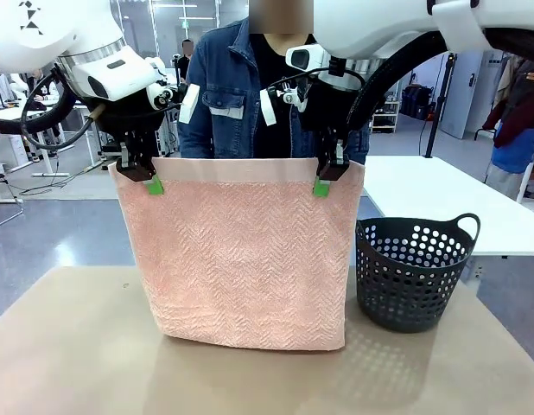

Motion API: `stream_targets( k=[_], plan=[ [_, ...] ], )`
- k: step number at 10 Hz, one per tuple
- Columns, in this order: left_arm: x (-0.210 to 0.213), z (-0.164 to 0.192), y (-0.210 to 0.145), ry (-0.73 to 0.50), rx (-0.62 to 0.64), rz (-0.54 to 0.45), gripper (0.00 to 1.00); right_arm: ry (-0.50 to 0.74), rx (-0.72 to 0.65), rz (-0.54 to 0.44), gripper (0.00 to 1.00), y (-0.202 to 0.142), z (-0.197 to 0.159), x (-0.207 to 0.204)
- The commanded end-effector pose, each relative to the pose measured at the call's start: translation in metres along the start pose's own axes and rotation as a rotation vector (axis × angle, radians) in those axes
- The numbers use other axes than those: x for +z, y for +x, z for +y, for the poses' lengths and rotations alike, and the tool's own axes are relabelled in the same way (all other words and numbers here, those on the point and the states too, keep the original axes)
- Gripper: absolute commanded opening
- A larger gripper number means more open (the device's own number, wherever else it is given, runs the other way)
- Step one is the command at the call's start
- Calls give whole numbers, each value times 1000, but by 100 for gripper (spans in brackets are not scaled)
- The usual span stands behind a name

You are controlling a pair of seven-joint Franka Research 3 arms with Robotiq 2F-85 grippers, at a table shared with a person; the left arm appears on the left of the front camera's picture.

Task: Fold the towel.
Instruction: Release the end of the 100 cm Hotel Towel you were holding and grab the top end of the folded side.

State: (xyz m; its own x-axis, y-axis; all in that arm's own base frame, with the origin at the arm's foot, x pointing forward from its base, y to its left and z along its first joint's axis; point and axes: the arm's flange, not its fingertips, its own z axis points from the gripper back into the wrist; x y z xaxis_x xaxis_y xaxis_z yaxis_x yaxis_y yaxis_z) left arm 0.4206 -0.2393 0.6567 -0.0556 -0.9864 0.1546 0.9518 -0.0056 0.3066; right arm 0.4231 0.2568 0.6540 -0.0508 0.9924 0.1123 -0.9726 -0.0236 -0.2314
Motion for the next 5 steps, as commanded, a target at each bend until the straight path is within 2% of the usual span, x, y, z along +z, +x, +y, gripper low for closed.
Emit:
stream_targets(
  k=[1, 5],
  plan=[
    [1, 0, 0, 3, 0, -1, 0, -3, 0, 0, 0, 0, -1, 1],
    [1, 0, 0, 3, 0, -1, 0, -3, 0, 0, 0, 0, -1, 1]
  ],
)
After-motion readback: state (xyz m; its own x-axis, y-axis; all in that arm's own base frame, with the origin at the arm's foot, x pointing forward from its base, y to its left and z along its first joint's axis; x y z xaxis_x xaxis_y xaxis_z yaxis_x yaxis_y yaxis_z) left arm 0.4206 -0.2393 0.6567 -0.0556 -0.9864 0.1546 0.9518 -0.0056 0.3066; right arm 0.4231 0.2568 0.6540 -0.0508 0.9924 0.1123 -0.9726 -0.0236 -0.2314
